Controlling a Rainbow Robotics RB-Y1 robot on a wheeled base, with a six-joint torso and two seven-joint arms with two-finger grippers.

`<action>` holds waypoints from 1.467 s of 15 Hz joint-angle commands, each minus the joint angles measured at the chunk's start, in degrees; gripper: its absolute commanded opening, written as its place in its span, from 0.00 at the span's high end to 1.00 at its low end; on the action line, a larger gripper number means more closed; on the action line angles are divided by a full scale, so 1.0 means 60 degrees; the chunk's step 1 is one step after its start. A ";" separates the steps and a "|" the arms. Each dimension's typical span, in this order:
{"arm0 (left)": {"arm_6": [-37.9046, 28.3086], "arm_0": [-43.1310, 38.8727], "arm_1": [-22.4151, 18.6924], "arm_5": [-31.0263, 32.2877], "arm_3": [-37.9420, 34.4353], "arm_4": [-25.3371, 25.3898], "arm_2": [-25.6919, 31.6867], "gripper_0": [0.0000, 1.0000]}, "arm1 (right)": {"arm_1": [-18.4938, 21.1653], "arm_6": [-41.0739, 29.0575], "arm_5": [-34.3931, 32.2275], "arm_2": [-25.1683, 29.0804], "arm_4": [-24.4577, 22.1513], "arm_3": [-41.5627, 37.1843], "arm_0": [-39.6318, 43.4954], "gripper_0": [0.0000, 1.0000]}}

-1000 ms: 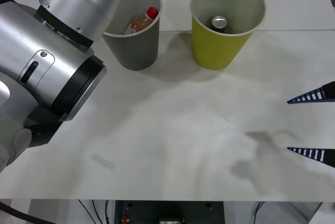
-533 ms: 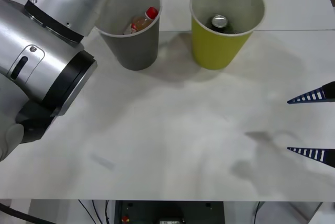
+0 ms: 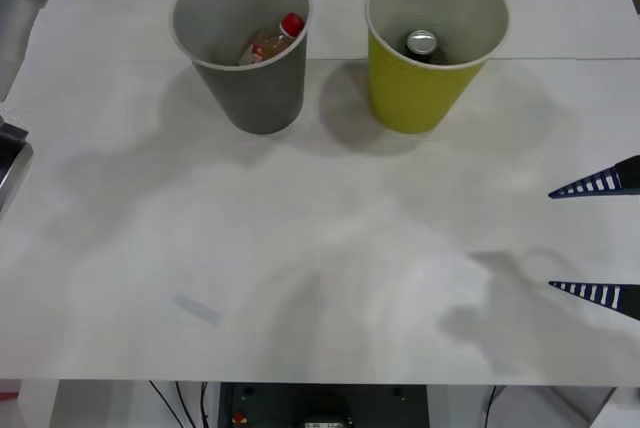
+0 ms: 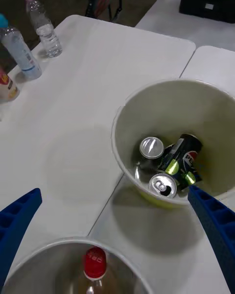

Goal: Put the can into the green bin and the plastic bottle into the gray bin

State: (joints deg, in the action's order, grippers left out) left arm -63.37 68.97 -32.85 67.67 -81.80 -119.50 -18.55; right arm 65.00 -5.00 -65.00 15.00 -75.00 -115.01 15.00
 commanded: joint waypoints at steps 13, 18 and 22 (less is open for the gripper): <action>0.3560 -0.8155 -0.3841 -0.0086 -0.4311 0.3628 0.5274 0.00 | 0.0000 0.0000 0.0000 0.0000 0.0000 0.0002 0.0000 0.00; 0.5348 -1.0279 -0.3841 0.0075 -0.4795 0.4141 0.6563 0.00 | 0.0000 0.0000 0.0000 0.0000 0.0000 0.0002 0.0000 0.00; 0.6842 -1.1392 -0.3797 0.0543 -0.4795 0.4595 0.7018 0.00 | 0.0000 0.0000 0.0000 0.0000 0.0000 0.0002 0.0000 0.00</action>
State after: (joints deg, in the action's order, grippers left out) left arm -23.95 1.93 -55.76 70.90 -110.58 -92.71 23.17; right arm 65.00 -5.00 -65.00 15.00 -75.00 -115.00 15.00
